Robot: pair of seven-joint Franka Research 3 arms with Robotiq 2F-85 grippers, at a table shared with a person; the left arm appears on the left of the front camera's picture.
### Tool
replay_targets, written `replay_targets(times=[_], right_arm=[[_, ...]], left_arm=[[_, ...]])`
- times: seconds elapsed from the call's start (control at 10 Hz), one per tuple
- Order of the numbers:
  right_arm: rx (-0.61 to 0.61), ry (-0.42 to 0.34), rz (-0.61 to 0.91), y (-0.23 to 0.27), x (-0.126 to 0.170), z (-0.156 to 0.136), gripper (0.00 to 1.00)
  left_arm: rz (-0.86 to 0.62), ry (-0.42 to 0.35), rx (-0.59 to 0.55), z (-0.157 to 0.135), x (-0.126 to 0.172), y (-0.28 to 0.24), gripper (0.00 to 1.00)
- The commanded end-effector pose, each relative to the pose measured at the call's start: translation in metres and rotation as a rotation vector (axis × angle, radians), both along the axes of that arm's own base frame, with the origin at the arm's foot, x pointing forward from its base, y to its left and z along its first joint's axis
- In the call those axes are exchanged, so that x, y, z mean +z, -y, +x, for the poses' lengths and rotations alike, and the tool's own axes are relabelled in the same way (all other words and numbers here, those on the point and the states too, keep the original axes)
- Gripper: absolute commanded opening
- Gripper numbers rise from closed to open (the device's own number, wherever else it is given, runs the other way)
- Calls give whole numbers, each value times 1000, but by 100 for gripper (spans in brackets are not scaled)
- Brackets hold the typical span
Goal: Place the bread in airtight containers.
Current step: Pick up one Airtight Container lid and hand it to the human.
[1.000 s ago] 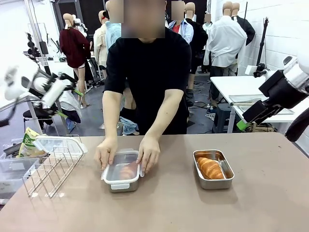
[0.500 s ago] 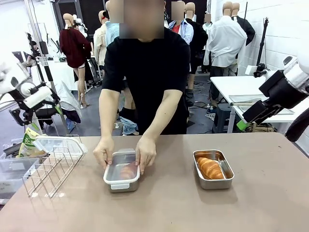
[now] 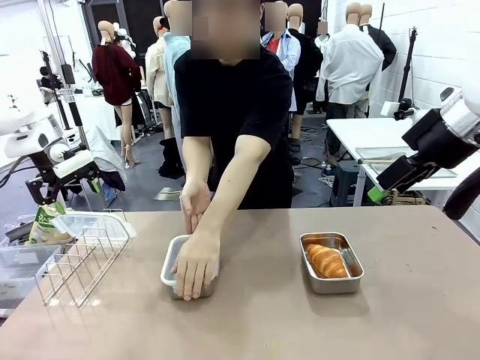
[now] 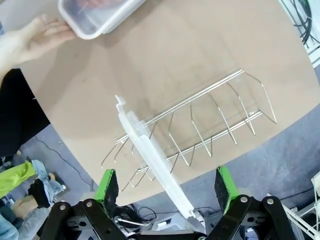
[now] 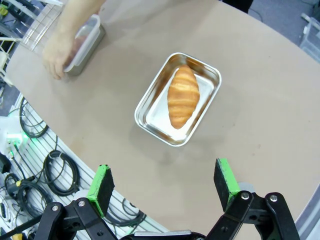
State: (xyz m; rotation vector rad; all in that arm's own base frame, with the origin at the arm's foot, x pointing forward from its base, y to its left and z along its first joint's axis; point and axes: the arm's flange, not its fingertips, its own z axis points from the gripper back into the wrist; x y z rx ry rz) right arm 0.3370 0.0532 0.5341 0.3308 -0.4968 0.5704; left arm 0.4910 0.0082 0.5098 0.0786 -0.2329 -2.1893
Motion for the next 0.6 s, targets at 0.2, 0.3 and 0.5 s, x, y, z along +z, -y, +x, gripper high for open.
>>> replay_targets(times=[0.2, 0.3, 0.5], right_arm=[[4, -6, 14, 0, -1, 0, 100], [4, -6, 14, 0, -1, 0, 100], [4, -6, 14, 0, -1, 0, 100]], left_arm=[[-1, -7, -1, -1, -8, 0, 100], [-1, -7, -1, -1, -8, 0, 100], [-1, -7, -1, -1, -8, 0, 100]])
